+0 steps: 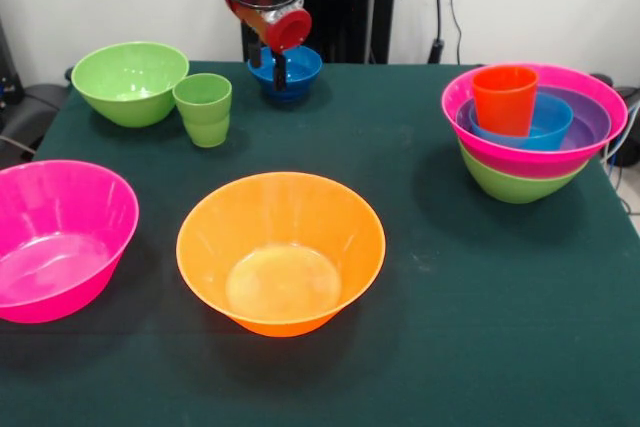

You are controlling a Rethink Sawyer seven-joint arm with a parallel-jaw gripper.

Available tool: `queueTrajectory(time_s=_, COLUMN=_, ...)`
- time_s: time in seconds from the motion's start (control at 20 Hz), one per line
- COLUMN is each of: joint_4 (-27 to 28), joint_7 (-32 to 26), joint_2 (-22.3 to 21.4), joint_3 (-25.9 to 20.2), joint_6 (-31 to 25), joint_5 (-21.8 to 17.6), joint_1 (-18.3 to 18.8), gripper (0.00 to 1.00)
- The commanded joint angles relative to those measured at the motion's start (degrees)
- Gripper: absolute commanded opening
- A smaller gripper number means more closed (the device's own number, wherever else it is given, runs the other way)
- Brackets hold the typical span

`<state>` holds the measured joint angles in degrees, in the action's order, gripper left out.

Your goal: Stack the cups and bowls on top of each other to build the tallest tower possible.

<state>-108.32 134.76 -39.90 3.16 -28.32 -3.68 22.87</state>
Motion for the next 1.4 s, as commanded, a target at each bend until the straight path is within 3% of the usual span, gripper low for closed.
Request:
queueTrajectory(time_s=0.05, joint_4=-1.7, joint_7=12.3, joint_2=2.0, joint_3=-0.8, joint_6=-0.3, joint_5=5.3, joint_1=-2.9, gripper=1.0)
queueTrajectory(time_s=0.95, joint_4=-5.7, joint_7=12.0, joint_2=3.9, joint_3=-1.6, joint_6=6.6, joint_5=13.7, joint_1=-6.0, gripper=1.0)
queueTrajectory(time_s=1.4, joint_4=-4.5, joint_7=9.4, joint_2=8.0, joint_3=-2.2, joint_6=10.7, joint_5=14.9, joint_1=-5.5, gripper=1.0)
